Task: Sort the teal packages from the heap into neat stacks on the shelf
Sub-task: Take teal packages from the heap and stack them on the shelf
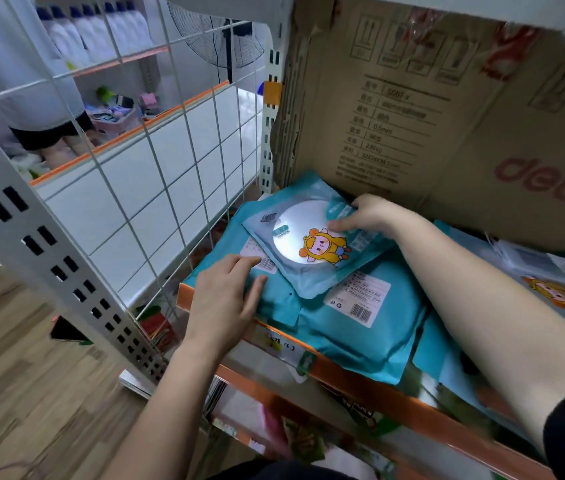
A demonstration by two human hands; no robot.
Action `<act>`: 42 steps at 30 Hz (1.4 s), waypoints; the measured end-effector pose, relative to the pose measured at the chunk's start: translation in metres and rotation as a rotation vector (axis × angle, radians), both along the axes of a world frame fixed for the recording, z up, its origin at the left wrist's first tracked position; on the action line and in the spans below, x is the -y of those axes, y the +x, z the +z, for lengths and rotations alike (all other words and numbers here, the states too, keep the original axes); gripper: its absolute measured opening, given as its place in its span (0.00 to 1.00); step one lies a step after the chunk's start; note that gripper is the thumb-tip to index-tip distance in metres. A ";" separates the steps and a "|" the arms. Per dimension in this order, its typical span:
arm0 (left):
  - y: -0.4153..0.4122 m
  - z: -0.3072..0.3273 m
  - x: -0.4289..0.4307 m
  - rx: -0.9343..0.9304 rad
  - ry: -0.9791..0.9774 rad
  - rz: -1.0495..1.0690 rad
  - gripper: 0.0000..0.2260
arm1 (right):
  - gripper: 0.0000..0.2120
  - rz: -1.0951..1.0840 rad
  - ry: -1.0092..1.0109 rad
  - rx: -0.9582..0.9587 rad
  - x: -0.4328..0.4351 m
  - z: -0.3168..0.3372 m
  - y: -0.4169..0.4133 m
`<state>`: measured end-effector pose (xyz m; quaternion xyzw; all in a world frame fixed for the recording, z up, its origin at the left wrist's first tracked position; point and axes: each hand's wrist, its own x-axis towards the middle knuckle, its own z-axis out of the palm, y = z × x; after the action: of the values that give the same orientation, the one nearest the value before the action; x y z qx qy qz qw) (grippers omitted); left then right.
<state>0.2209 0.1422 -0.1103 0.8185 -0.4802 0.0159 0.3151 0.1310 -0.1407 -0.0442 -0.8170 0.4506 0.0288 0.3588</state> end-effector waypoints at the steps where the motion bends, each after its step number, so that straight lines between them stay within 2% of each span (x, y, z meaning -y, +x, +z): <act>1: 0.000 0.000 0.000 0.002 0.000 -0.001 0.21 | 0.23 -0.015 0.023 0.083 -0.002 0.004 -0.003; 3: -0.001 -0.001 0.002 0.002 0.003 -0.006 0.21 | 0.13 -0.049 0.055 0.232 -0.007 0.017 -0.013; 7: -0.005 -0.006 0.017 0.003 0.010 -0.020 0.19 | 0.09 -0.150 0.226 0.510 -0.015 0.045 -0.053; 10: -0.005 -0.006 0.037 0.029 0.043 -0.028 0.19 | 0.05 -0.262 0.244 0.659 -0.019 0.054 -0.094; 13: -0.004 -0.001 0.059 0.037 0.143 -0.011 0.23 | 0.05 -0.345 0.265 0.747 -0.027 0.054 -0.135; 17: -0.008 0.004 0.083 0.155 0.314 0.030 0.34 | 0.05 -0.462 0.265 0.812 -0.038 0.048 -0.176; 19: -0.010 0.006 0.089 0.196 0.346 0.049 0.36 | 0.04 -0.511 0.261 0.845 -0.043 0.043 -0.188; 25: -0.019 0.007 0.099 0.239 0.311 0.065 0.25 | 0.04 -0.617 0.267 0.933 -0.050 0.032 -0.201; 28: -0.022 -0.002 0.100 0.184 0.270 0.036 0.18 | 0.04 -0.633 0.273 0.942 -0.052 0.030 -0.201; 32: -0.022 -0.002 0.096 0.082 0.124 -0.031 0.13 | 0.04 -0.628 0.276 0.966 -0.056 0.031 -0.203; 36: -0.018 0.025 0.079 0.066 -0.164 -0.100 0.15 | 0.05 -0.627 0.263 0.990 -0.060 0.032 -0.206; 39: -0.027 0.057 0.068 -0.122 -0.416 -0.171 0.12 | 0.05 -0.634 0.235 1.009 -0.061 0.031 -0.210; 42: -0.031 0.077 0.068 -0.390 -0.629 -0.195 0.11 | 0.05 -0.661 0.228 1.026 -0.063 0.029 -0.215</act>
<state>0.1897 0.0746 -0.0338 0.6198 -0.4586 -0.0237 0.6363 -0.0840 -0.0780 -0.0150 -0.5005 0.4438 -0.4322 0.6048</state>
